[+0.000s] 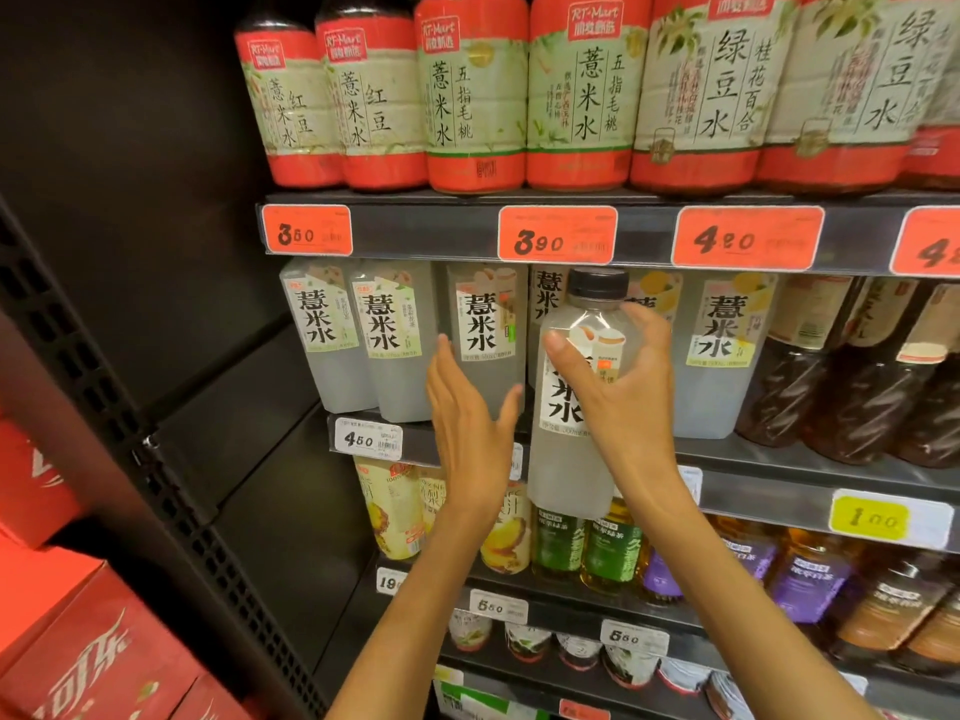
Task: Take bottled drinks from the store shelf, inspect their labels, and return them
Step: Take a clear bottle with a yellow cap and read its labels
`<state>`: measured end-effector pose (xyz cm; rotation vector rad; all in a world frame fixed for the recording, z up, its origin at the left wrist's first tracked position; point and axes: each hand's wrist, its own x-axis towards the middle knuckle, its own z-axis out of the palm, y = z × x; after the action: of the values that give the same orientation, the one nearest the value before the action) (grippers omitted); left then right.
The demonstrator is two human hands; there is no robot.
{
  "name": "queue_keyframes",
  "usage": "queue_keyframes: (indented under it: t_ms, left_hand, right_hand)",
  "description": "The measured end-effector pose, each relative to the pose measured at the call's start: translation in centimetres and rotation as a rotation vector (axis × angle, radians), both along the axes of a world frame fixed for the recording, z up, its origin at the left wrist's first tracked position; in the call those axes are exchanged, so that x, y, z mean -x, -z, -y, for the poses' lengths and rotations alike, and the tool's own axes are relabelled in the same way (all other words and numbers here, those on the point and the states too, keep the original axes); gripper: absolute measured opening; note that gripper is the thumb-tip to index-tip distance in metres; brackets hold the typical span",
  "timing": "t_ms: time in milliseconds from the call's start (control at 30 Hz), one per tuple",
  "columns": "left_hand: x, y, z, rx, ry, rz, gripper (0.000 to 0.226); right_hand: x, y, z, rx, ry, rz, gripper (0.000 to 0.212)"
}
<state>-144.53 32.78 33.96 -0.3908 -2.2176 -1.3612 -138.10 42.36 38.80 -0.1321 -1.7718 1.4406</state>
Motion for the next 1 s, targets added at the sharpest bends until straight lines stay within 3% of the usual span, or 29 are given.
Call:
queue_keyframes:
  t_ms: [200, 400, 533, 700, 833, 1000]
  left_hand:
    - [1.1, 1.4, -1.7, 0.144, -0.232, -0.121, 0.103]
    - [1.6, 1.5, -2.1, 0.027, -0.249, -0.152, 0.082]
    - [1.9, 1.9, -1.9, 0.058, -0.278, -0.185, 0.078]
    - [2.3, 2.6, -0.7, 0.108, -0.280, -0.172, 0.109]
    - [1.6, 2.7, -0.2, 0.069, -0.214, -0.197, 0.097]
    - [-1.3, 4.1, 1.2, -0.233, 0.009, -0.192, 0.051]
  right_hand:
    - [0.3, -0.3, -0.1, -0.031, 0.018, 0.001, 0.064]
    - [1.1, 0.3, 0.7, -0.091, 0.118, 0.005, 0.064]
    - [1.3, 0.5, 1.3, -0.066, 0.150, -0.046, 0.067]
    - [1.5, 0.4, 1.3, -0.066, 0.158, -0.038, 0.068]
    - [1.7, 0.3, 1.2, -0.109, 0.182, -0.041, 0.069]
    - [2.3, 0.3, 2.0, -0.114, 0.205, -0.077, 0.067]
